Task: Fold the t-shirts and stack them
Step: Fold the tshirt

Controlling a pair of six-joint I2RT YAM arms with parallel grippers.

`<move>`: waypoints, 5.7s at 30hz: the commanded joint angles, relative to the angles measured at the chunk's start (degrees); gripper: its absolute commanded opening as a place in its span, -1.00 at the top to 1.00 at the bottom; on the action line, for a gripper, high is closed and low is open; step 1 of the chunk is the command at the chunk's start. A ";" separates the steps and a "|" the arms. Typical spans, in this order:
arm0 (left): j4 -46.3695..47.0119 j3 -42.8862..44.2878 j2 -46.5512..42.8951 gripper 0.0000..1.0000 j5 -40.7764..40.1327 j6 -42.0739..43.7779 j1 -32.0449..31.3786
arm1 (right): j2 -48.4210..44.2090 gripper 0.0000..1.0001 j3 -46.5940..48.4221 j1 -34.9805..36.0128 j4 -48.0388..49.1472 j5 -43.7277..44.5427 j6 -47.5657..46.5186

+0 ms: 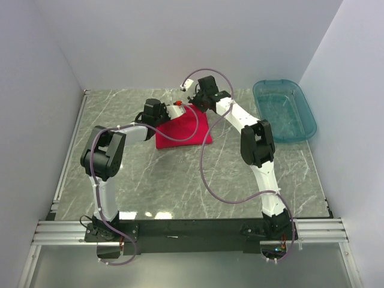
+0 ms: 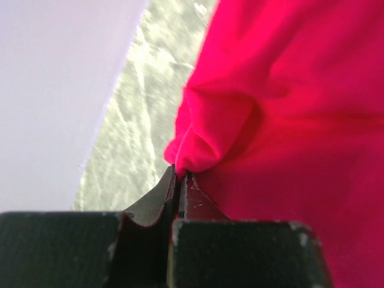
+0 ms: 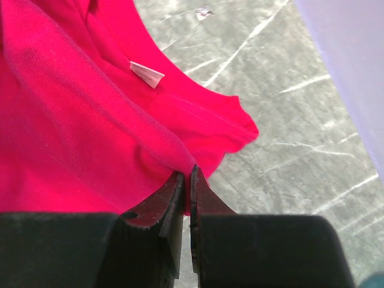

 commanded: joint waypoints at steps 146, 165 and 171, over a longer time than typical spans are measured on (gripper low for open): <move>8.91 -21.79 -16.77 0.99 -0.99 -7.60 -2.98 | -6.43 1.00 -6.07 0.63 -4.54 0.40 0.38; 6.12 -14.96 -18.34 -0.38 -15.23 -19.08 -2.45 | -4.58 -0.37 -4.31 0.89 5.99 15.68 13.38; -10.10 -2.04 -25.46 -0.60 -20.87 -41.18 1.49 | -15.03 -0.39 -13.00 -1.83 -0.36 0.64 13.67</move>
